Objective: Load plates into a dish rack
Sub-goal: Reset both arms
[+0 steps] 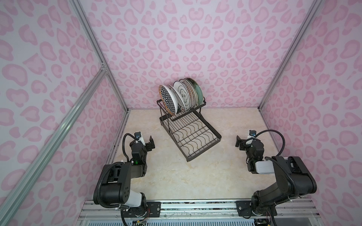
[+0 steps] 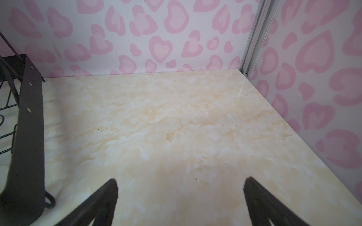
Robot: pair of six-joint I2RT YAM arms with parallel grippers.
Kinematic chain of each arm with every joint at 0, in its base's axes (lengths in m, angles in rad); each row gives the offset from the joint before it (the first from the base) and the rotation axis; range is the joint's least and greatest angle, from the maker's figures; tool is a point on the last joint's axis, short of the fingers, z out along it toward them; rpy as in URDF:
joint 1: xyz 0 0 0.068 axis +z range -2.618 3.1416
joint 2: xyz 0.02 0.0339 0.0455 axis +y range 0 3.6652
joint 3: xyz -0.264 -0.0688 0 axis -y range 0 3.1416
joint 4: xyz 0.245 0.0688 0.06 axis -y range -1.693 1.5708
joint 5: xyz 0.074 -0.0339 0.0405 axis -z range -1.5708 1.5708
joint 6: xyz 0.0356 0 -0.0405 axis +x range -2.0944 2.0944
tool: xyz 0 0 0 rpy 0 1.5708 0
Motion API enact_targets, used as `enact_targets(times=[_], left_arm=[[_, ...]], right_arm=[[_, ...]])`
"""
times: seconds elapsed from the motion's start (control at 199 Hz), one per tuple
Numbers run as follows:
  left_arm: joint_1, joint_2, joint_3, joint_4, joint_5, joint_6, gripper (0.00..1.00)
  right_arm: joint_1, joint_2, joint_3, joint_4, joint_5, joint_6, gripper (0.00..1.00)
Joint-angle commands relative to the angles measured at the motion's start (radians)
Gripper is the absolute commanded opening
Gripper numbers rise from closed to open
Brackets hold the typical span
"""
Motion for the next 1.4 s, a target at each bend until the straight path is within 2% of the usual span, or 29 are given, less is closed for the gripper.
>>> enact_targets(times=[0.0,1.009,1.029,1.054,1.104,1.154,1.234,1.269,1.3,1.315,1.36,1.395], left_arm=[[-0.001,-0.001,0.010,-0.001,-0.011,0.011,0.98],[-0.002,0.000,0.012,-0.002,-0.014,0.010,0.98],[-0.002,-0.001,0.012,-0.002,-0.014,0.010,0.98],[-0.002,-0.001,0.012,-0.002,-0.015,0.011,0.98],[-0.002,-0.001,0.012,-0.002,-0.014,0.011,0.98],[-0.002,-0.001,0.012,-0.002,-0.014,0.011,0.98],[-0.002,-0.001,0.012,-0.005,-0.014,0.012,0.98],[-0.001,0.000,0.012,-0.001,-0.012,0.012,0.98],[-0.004,0.000,0.013,-0.004,-0.015,0.013,0.98],[-0.003,0.000,0.013,-0.005,-0.014,0.014,0.98],[-0.003,-0.001,0.013,-0.003,-0.015,0.014,0.98],[-0.003,0.000,0.014,-0.006,-0.015,0.013,0.98]], right_arm=[[0.000,0.005,-0.006,0.024,0.013,-0.012,1.00],[0.012,0.005,-0.003,0.022,0.013,-0.024,1.00],[0.019,0.005,-0.002,0.020,0.034,-0.031,1.00],[0.042,0.004,-0.008,0.025,0.121,-0.030,1.00],[0.114,0.008,-0.048,0.110,0.430,0.000,1.00],[0.144,0.028,-0.036,0.136,0.494,-0.027,1.00],[0.132,0.021,-0.033,0.113,0.451,-0.016,1.00],[0.092,0.020,-0.031,0.108,0.244,-0.042,1.00],[0.046,0.002,-0.018,0.031,0.021,-0.056,1.00],[0.023,-0.006,-0.008,0.001,-0.046,-0.059,1.00],[-0.021,-0.016,0.013,-0.047,-0.122,-0.032,1.00],[-0.021,-0.012,0.012,-0.030,-0.118,-0.035,1.00]])
